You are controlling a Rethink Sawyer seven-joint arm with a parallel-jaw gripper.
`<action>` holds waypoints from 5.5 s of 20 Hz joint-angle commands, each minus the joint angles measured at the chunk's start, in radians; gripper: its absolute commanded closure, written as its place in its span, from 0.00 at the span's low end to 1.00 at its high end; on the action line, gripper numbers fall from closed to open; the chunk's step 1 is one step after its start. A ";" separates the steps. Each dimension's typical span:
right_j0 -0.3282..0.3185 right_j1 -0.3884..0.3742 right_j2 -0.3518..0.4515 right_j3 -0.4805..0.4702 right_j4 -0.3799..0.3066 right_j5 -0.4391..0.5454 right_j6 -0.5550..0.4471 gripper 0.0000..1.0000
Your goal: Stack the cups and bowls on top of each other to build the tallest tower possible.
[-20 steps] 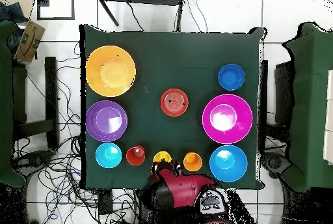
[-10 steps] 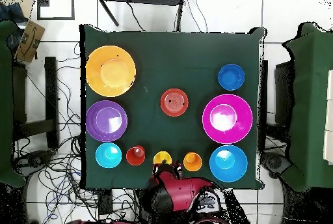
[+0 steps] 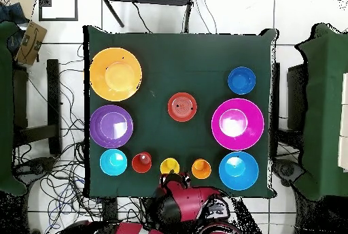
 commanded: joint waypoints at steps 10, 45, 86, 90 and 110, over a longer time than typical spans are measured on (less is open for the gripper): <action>0.004 0.107 0.061 -0.084 -0.054 -0.144 0.095 0.00; -0.209 -0.471 0.502 0.030 0.218 0.557 0.028 1.00; -0.142 -0.015 0.414 -0.600 0.098 0.685 -0.073 1.00; -0.181 -0.022 0.433 -0.560 0.080 0.672 -0.105 1.00; -0.302 -0.024 0.478 -0.444 -0.016 0.695 -0.118 1.00</action>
